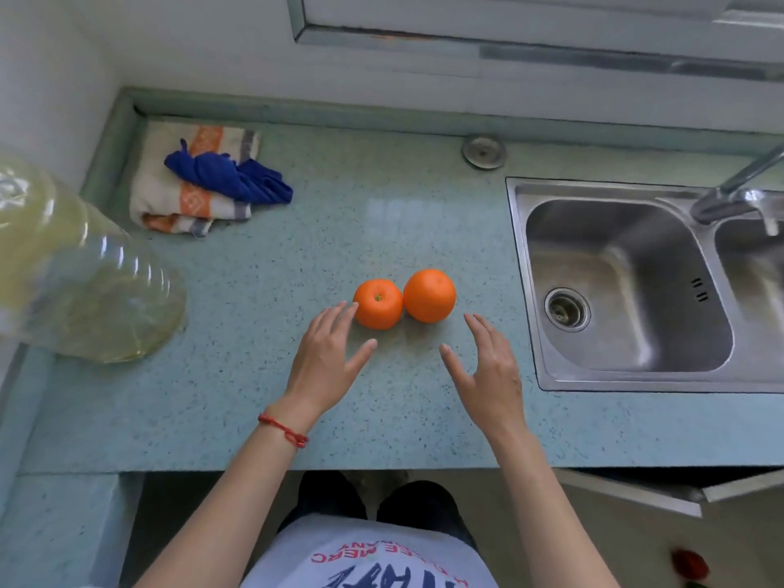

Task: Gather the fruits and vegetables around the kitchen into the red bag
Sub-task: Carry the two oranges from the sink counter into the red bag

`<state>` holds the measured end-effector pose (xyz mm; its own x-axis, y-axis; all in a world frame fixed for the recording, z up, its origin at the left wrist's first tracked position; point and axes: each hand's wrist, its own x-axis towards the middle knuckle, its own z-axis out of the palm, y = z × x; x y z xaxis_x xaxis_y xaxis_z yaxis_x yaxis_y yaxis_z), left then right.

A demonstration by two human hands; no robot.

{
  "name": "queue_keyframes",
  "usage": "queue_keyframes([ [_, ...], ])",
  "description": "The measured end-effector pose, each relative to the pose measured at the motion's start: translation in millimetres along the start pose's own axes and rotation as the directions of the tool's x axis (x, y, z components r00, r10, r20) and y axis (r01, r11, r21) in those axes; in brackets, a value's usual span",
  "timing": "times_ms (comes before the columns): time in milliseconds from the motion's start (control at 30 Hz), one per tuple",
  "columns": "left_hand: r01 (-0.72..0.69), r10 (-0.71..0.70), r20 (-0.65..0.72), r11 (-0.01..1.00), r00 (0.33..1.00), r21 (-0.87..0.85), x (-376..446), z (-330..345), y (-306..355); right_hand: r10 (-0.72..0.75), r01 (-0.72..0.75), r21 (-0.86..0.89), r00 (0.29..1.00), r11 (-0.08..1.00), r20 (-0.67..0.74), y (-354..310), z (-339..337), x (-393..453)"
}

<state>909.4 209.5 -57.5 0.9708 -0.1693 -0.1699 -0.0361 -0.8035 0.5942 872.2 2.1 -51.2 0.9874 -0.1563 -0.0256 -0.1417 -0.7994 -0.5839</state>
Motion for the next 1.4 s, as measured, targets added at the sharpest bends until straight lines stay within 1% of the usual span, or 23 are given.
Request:
queue_keyframes([
  [33,0.056,-0.057,-0.008,0.994,0.998,-0.091,6.2,1.2,2.4,0.023,-0.024,0.074,1.0,0.997,0.012,0.1,0.0,8.0],
  [100,0.165,-0.178,-0.029,0.953,0.984,-0.253,18.2,5.8,4.3,0.108,-0.116,0.24,0.993,0.964,0.047,-1.0,0.6,24.1],
  [200,0.327,-0.356,0.017,0.838,0.934,-0.438,35.2,12.1,5.0,0.275,-0.31,0.436,0.951,0.845,0.143,-4.0,5.1,46.8],
  [300,0.425,-0.466,0.073,0.718,0.882,-0.551,49.7,15.8,3.2,0.369,-0.428,0.565,0.902,0.705,0.223,-4.3,12.7,63.6],
  [367,0.443,-0.491,0.079,0.689,0.867,-0.573,56.6,18.0,2.6,0.393,-0.462,0.606,0.884,0.648,0.253,-4.3,18.0,71.7],
  [433,0.451,-0.505,0.074,0.685,0.86,-0.572,62.0,19.9,4.4,0.389,-0.47,0.619,0.88,0.629,0.273,-5.3,22.6,78.4],
  [500,0.455,-0.511,0.076,0.677,0.856,-0.579,66.1,22.2,6.5,0.374,-0.469,0.613,0.882,0.635,0.287,-6.6,26.3,83.0],
  [700,0.438,-0.504,0.051,0.689,0.862,-0.577,71.1,26.1,11.4,0.379,-0.467,0.61,0.883,0.64,0.278,-6.8,31.4,87.3],
  [833,0.449,-0.526,0.078,0.629,0.847,-0.635,72.0,26.1,9.5,0.396,-0.475,0.61,0.877,0.634,0.272,-7.6,30.7,85.7],
  [933,0.454,-0.537,0.126,0.539,0.834,-0.709,70.5,23.4,8.9,0.416,-0.48,0.629,0.871,0.612,0.26,-9.2,29.5,81.1],
  [1033,0.448,-0.514,0.193,0.436,0.836,-0.781,65.2,19.6,9.2,0.446,-0.488,0.663,0.86,0.568,0.25,-7.2,27.2,70.5],
  [1100,0.455,-0.484,0.242,0.391,0.841,-0.8,59.6,17.9,8.5,0.463,-0.494,0.683,0.85,0.537,0.251,-4.2,23.4,59.0],
  [1167,0.468,-0.457,0.281,0.373,0.844,-0.801,54.0,18.4,8.7,0.489,-0.499,0.71,0.837,0.497,0.246,1.0,18.9,44.7],
  [1267,0.489,-0.411,0.336,0.359,0.848,-0.795,45.4,23.2,14.8,0.56,-0.506,0.755,0.797,0.417,0.224,13.1,13.1,19.5],
  [1400,0.505,-0.35,0.384,0.386,0.855,-0.772,35.1,33.4,33.3,0.646,-0.493,0.799,0.742,0.345,0.178,29.2,3.5,-16.6],
])
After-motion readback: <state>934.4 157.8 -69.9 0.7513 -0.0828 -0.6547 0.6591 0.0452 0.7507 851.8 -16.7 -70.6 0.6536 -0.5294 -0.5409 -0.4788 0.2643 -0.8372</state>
